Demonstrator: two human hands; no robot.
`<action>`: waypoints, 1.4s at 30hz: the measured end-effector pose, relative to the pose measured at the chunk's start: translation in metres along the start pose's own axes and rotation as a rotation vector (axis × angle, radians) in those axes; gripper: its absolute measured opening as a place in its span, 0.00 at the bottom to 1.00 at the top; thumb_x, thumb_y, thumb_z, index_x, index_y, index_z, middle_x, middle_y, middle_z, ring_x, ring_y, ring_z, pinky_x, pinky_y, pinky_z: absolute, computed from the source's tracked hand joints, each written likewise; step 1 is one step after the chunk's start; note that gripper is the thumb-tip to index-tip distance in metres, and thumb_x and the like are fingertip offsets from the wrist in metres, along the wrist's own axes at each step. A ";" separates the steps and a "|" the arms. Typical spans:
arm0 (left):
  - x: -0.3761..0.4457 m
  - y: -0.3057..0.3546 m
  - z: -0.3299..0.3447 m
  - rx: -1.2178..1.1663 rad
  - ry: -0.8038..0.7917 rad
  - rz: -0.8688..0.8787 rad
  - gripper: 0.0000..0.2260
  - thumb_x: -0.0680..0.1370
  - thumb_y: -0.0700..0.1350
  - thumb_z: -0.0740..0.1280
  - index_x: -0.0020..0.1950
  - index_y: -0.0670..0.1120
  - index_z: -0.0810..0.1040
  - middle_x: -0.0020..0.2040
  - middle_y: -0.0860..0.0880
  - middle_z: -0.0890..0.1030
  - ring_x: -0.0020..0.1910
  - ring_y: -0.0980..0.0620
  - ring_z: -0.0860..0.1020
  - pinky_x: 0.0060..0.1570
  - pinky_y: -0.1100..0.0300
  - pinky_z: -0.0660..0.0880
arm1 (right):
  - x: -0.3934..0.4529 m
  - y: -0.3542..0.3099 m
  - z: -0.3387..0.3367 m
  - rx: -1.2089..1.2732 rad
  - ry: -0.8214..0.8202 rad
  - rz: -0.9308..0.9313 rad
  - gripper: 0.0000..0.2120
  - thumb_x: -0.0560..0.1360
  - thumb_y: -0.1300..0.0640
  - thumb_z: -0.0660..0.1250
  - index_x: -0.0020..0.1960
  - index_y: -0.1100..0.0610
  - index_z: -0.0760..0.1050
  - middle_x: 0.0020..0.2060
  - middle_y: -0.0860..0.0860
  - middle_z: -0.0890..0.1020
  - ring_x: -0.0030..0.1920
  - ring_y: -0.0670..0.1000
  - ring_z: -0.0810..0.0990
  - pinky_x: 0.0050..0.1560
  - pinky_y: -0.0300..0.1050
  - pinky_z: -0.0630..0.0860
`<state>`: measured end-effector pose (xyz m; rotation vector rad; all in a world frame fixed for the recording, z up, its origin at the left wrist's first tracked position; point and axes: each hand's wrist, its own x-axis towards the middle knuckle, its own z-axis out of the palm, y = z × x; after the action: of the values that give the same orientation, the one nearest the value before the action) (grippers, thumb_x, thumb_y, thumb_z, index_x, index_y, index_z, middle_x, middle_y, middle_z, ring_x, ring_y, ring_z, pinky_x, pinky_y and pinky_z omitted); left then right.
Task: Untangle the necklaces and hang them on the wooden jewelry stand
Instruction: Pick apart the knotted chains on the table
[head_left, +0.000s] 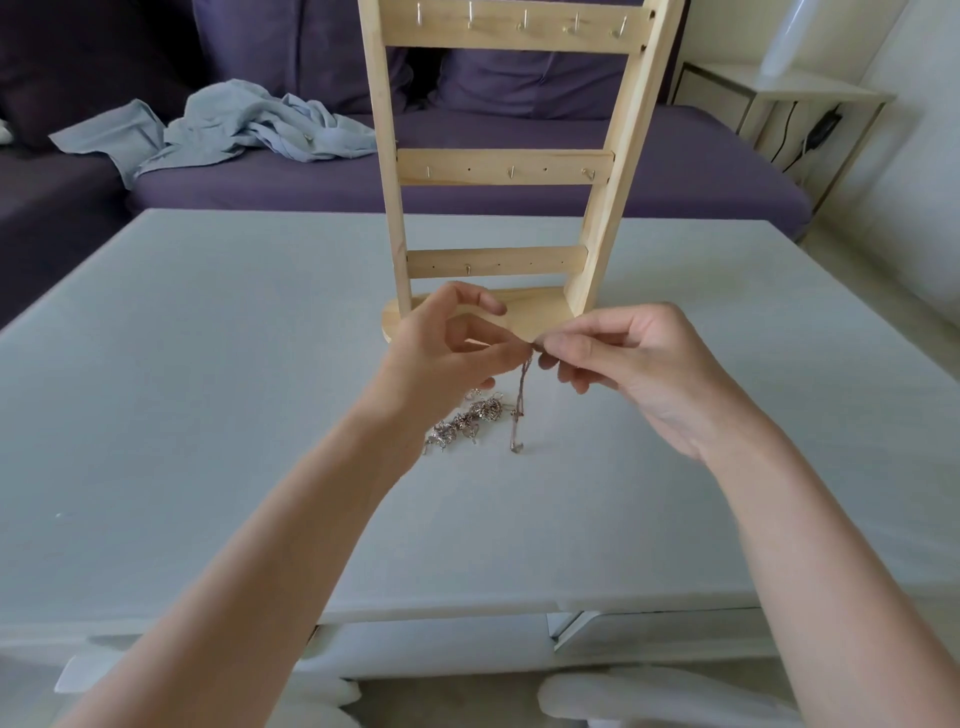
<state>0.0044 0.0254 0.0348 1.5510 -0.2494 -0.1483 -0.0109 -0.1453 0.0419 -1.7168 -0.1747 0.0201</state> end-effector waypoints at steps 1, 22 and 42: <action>0.000 0.000 0.001 0.026 0.016 0.022 0.12 0.72 0.36 0.71 0.49 0.47 0.72 0.34 0.54 0.81 0.35 0.57 0.78 0.38 0.64 0.74 | 0.001 0.000 0.002 0.005 0.011 0.002 0.02 0.71 0.64 0.70 0.41 0.62 0.81 0.31 0.51 0.82 0.31 0.45 0.77 0.34 0.36 0.74; -0.001 -0.001 0.003 0.161 -0.002 0.028 0.14 0.71 0.32 0.70 0.43 0.46 0.67 0.32 0.52 0.80 0.34 0.52 0.74 0.39 0.58 0.72 | 0.002 -0.002 0.013 -0.292 -0.025 0.012 0.11 0.70 0.69 0.68 0.33 0.56 0.76 0.27 0.47 0.76 0.27 0.39 0.71 0.31 0.29 0.67; 0.001 -0.012 0.009 0.554 -0.155 0.042 0.16 0.72 0.36 0.68 0.41 0.52 0.63 0.36 0.53 0.75 0.28 0.61 0.68 0.29 0.69 0.66 | 0.001 0.005 0.008 -0.565 -0.136 0.018 0.06 0.66 0.60 0.69 0.33 0.54 0.73 0.34 0.51 0.77 0.35 0.47 0.73 0.38 0.42 0.70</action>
<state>0.0036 0.0161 0.0233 2.0848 -0.4740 -0.1755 -0.0103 -0.1379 0.0359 -2.2827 -0.2852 0.1091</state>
